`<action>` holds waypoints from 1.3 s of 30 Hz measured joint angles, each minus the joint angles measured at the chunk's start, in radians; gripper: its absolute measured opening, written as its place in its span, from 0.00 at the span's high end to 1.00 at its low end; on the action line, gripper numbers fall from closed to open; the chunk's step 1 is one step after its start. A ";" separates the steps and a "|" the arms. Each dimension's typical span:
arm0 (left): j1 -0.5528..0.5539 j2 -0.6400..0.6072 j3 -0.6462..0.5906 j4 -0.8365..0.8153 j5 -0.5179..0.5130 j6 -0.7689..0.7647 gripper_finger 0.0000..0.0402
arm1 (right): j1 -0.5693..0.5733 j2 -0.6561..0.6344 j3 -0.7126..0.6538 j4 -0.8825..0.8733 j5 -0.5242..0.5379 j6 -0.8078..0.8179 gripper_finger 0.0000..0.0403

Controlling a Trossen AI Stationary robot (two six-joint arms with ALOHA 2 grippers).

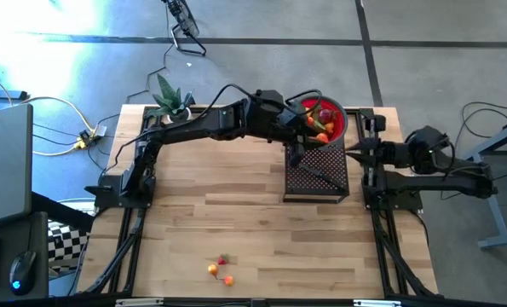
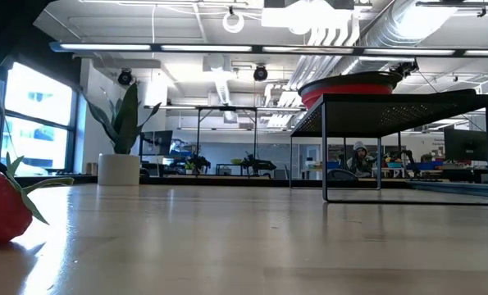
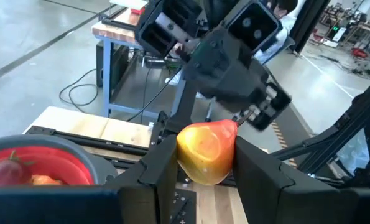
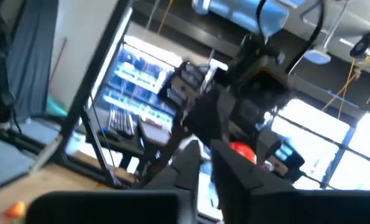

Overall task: Pick & Place Fruit
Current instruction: Put the pear into the strainer bowl on the shelf

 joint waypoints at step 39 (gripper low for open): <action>-0.012 0.002 -0.002 -0.007 -0.037 0.000 0.67 | 0.000 0.172 0.000 0.191 0.033 -0.162 0.78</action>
